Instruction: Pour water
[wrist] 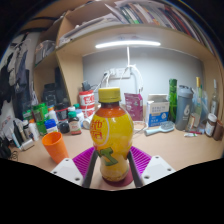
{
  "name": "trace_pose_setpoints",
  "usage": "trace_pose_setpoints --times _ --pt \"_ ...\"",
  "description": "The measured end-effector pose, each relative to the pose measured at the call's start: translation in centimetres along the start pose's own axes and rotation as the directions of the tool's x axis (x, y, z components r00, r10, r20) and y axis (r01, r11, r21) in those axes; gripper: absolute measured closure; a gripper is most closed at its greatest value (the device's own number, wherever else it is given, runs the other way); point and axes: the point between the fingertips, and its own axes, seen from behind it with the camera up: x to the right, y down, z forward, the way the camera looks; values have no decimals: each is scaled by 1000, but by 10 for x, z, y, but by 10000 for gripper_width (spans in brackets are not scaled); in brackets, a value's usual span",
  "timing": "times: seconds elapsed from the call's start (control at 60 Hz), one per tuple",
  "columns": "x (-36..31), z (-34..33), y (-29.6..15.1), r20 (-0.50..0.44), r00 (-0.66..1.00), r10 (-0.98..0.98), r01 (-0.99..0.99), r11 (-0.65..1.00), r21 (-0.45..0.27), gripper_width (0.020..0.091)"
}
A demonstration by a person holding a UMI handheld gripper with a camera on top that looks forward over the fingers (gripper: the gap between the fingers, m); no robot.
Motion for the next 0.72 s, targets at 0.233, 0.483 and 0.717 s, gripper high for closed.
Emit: trace_pose_setpoints --times 0.233,0.483,0.717 --pt "8 -66 4 -29 997 74 -76 994 -75 262" --pt "-3 -199 -21 -64 997 51 -58 992 -112 263" --pt "-2 -298 -59 -81 997 -17 6 992 -125 262"
